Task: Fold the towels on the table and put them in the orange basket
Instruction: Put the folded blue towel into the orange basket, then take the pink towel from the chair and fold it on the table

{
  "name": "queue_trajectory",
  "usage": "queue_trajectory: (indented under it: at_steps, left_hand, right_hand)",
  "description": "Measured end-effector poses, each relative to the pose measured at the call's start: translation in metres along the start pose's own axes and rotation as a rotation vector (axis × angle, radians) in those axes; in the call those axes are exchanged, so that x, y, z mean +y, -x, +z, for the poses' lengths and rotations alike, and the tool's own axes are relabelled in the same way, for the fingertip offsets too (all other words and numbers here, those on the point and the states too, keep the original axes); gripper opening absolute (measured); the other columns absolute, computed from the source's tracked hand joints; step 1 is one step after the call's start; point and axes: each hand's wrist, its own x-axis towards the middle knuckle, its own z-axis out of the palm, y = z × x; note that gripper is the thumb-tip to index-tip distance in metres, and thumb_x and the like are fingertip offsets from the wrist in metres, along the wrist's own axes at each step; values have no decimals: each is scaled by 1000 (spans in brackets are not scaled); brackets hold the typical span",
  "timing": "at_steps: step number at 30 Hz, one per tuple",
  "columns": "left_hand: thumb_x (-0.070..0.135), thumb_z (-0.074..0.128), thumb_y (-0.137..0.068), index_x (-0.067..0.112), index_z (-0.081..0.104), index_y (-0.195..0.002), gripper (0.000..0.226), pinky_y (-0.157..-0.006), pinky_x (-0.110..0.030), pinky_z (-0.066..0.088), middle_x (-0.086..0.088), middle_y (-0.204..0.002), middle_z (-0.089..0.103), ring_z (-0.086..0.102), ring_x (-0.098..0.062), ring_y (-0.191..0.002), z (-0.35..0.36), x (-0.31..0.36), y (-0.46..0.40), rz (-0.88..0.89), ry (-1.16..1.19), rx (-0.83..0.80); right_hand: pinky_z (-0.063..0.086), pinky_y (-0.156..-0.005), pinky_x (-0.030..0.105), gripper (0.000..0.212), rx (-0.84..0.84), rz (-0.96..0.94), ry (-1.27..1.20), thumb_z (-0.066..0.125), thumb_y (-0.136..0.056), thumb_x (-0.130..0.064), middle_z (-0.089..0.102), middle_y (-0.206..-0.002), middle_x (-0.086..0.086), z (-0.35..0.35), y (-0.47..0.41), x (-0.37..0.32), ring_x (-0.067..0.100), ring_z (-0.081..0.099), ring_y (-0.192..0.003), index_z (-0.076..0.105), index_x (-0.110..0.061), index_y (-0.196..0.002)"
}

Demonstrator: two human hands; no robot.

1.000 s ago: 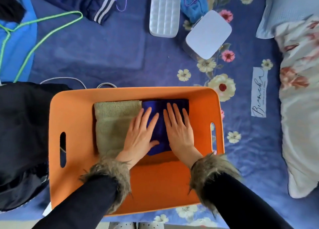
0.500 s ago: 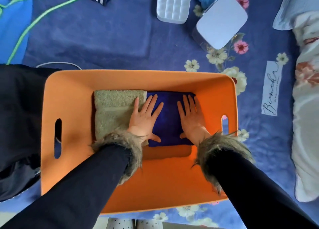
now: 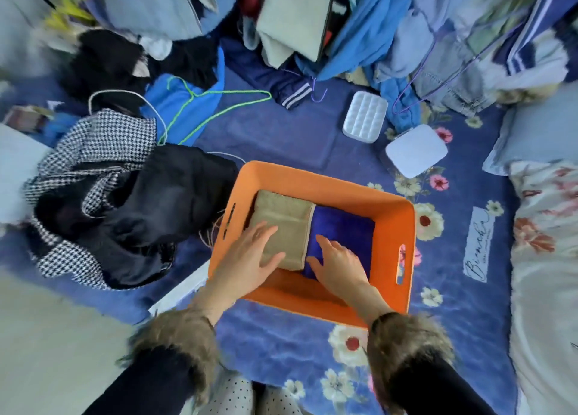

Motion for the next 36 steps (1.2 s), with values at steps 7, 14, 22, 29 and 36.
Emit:
queue_trajectory:
  at_steps: [7, 14, 22, 29, 36]
  left_hand:
    - [46, 44, -84, 1, 57, -123, 61, -98, -49, 43, -21, -137, 46, 49, -36, -124, -124, -15, 123, -150, -156, 409]
    - [57, 28, -90, -1, 57, -123, 72, -93, -52, 45, -25, -134, 48, 53, -41, -118, -190, -51, 278, -465, -226, 658]
    - [50, 42, -92, 17, 37, -142, 59, -112, -43, 27, -6, -153, 27, 25, -23, -141, -163, -91, 486, -967, -131, 941]
    - [45, 50, -91, 17, 39, -139, 57, -109, -42, 29, -8, -149, 34, 34, -29, -135, -122, -92, 659, -1325, -89, 1096]
    - [42, 46, -94, 17, 39, -139, 52, -112, -41, 25, -4, -148, 34, 28, -23, -138, -80, -88, 773, -1549, -21, 1163]
  right_hand:
    - [23, -108, 38, 62, 175, -466, 95, 44, -93, -47, 32, -148, -4, -35, 55, -137, 21, 35, -131, 19, -27, -147]
    - [11, -114, 45, 75, 253, -888, 318, 45, -84, -63, 26, -152, -4, -21, 112, -283, 14, 24, -139, 18, -31, -147]
    - [16, -112, 50, 75, 205, -1290, 392, 52, -84, -58, 33, -150, 4, 71, 231, -419, 21, 33, -137, 27, -25, -146]
    - [13, -114, 43, 75, 63, -1558, 481, 37, -85, -67, 19, -155, -3, 187, 352, -495, 17, 21, -141, 14, -33, -147]
    - [8, -114, 49, 73, -76, -1819, 611, 32, -88, -65, 17, -155, 1, 281, 446, -549, 18, 15, -142, 10, -30, -148]
